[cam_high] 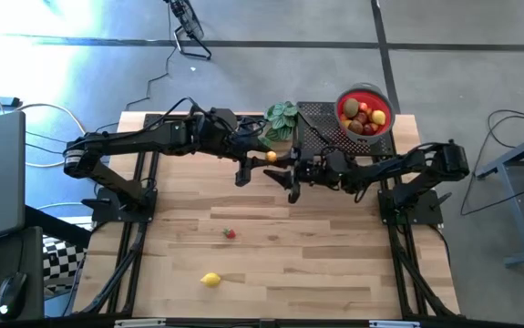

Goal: Pick & Place Fruit
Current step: Put the orange pear into the red strainer bowl

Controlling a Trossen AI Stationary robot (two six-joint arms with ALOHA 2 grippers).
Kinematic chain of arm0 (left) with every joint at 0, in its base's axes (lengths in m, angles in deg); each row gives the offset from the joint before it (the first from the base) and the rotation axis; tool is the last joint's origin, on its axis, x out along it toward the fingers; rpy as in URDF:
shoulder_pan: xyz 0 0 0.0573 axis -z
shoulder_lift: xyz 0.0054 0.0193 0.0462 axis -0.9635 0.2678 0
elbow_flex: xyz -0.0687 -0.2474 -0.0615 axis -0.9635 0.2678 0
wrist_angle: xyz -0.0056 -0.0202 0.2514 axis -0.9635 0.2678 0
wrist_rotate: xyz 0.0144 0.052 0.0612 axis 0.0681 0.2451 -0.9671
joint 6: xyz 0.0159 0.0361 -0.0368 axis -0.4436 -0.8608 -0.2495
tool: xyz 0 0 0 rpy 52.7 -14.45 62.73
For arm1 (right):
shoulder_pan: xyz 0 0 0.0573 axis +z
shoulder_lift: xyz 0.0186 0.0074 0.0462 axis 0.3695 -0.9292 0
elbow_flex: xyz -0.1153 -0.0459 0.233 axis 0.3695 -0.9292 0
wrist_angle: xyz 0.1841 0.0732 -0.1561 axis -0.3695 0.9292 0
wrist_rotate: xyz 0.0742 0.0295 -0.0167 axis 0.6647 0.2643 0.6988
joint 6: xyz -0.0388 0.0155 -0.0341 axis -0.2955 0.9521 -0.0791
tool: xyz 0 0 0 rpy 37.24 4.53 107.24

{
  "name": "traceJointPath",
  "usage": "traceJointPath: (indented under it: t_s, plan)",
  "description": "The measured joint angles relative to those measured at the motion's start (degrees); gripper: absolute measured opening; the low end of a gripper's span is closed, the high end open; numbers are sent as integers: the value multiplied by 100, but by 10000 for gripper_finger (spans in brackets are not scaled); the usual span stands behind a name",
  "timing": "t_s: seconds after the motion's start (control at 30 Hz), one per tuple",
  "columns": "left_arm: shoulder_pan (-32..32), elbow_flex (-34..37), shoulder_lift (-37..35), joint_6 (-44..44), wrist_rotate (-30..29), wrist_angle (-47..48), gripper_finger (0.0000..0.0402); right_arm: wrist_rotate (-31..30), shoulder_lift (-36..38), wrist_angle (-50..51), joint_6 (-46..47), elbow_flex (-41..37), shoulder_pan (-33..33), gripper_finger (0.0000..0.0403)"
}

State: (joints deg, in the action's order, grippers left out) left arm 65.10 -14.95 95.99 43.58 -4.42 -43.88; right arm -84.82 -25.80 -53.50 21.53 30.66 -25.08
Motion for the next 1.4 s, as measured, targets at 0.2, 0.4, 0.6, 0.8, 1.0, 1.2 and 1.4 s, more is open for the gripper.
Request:
traceJointPath:
  t_s: [0.2,0.4,0.6,0.8,1.0,1.2,1.4]
  plan:
    - [0,0,0,0,-2,2,145,-5,1,-7,-2,0,0,102]
    - [0,0,0,0,-4,3,145,-18,1,-11,-10,0,0,69]
    - [0,0,0,2,-5,7,145,-20,1,-13,-109,0,2,57]
    - [2,0,0,2,-7,53,145,-19,1,-13,-111,0,2,57]
    - [2,0,-4,39,-17,145,145,-18,1,-2,-148,0,2,58]
    - [2,0,-7,42,-17,143,145,3,1,-4,-153,0,0,39]
    - [4,0,-9,55,2,146,145,32,1,-4,-254,0,0,7]
